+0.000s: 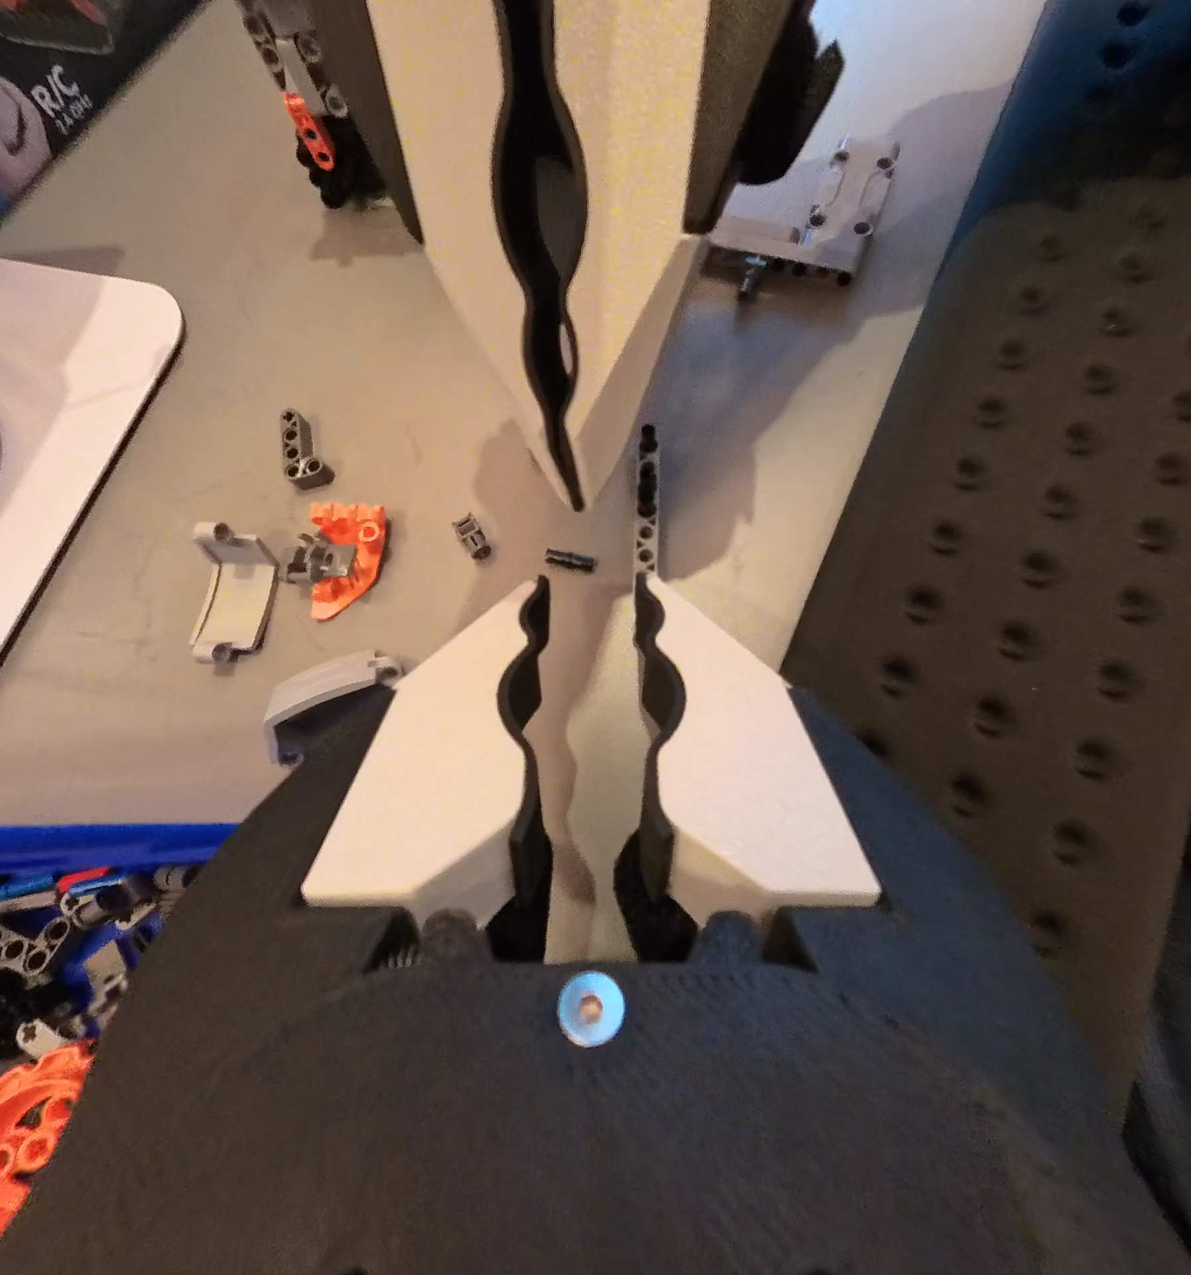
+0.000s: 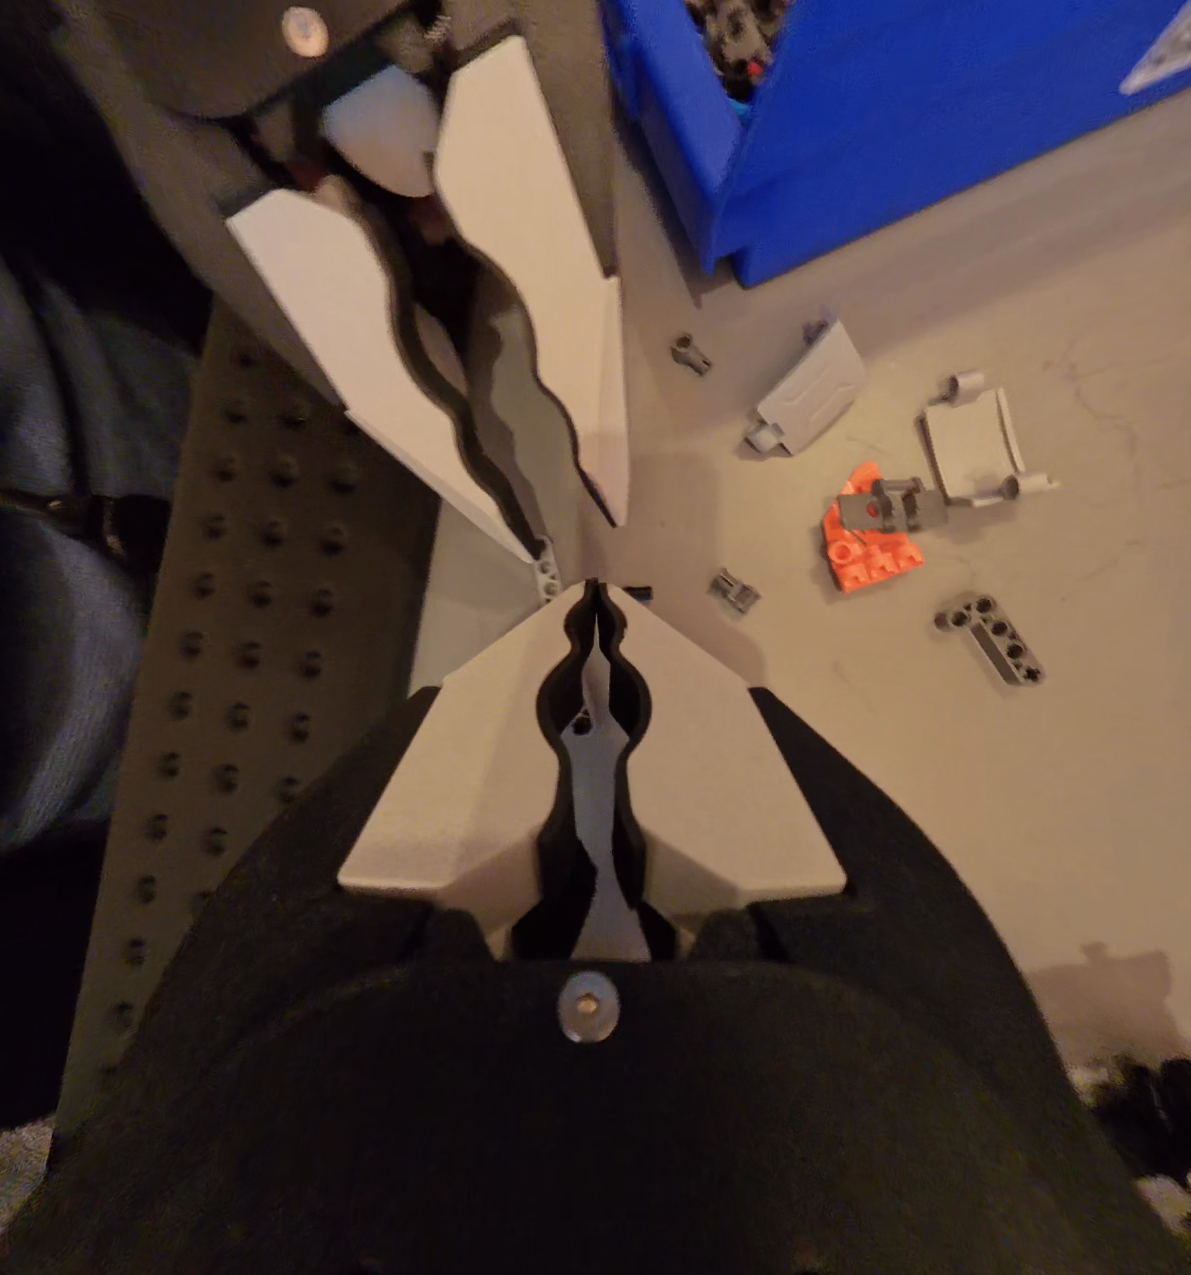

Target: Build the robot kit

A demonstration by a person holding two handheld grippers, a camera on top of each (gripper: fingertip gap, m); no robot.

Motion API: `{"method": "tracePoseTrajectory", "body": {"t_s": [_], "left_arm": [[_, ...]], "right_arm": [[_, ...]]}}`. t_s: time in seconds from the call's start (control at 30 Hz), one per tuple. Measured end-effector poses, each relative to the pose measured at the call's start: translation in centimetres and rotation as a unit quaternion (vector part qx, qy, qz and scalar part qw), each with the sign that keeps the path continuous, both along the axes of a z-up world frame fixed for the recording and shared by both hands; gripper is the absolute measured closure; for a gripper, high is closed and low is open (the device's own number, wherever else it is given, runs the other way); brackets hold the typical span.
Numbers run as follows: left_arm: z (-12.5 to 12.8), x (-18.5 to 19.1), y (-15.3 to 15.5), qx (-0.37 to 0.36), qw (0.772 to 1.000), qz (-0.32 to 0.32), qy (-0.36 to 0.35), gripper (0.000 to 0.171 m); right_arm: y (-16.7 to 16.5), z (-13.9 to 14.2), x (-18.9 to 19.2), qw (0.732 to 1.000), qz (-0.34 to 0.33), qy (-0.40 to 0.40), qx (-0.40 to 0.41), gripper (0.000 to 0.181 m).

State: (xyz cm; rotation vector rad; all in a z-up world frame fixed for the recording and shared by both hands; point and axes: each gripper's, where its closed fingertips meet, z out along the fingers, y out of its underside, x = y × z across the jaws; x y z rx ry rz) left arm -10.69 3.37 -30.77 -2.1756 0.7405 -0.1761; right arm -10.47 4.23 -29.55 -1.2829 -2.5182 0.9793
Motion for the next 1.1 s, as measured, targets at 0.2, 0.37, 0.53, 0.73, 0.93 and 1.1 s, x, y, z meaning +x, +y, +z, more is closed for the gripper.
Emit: {"method": "tracePoseTrajectory", "body": {"t_s": [0.2, 0.37, 0.53, 0.73, 0.93, 1.1], "left_arm": [[-0.5, -0.5, 0.1, -0.012, 1.000, 0.014, 0.008, 0.150], [-1.0, -0.4, 0.0, -0.025, 1.000, 0.010, 0.014, 0.153], [-0.8, -0.4, -0.1, -0.024, 1.000, 0.011, 0.003, 0.154], [-0.6, -0.8, 0.0, -0.013, 1.000, 0.019, 0.011, 0.152], [0.9, 0.1, 0.1, 0.064, 0.994, -0.016, 0.083, 0.159], [1.3, 0.8, -0.1, 0.099, 0.985, -0.034, 0.137, 0.166]], "right_arm": [[0.5, -2.5, -0.3, 0.995, -0.067, -0.048, 0.054, 0.168], [-0.1, -3.5, -0.6, 0.992, -0.086, -0.051, 0.082, 0.171], [-0.3, -3.5, -1.1, 0.992, -0.081, -0.032, 0.088, 0.179], [-0.8, -2.8, -0.9, 0.997, -0.067, -0.025, 0.030, 0.179], [-1.7, 0.2, -0.1, 0.995, -0.043, -0.024, -0.084, 0.179], [-1.9, 0.6, 0.5, 0.992, -0.032, -0.047, -0.111, 0.179]]}}
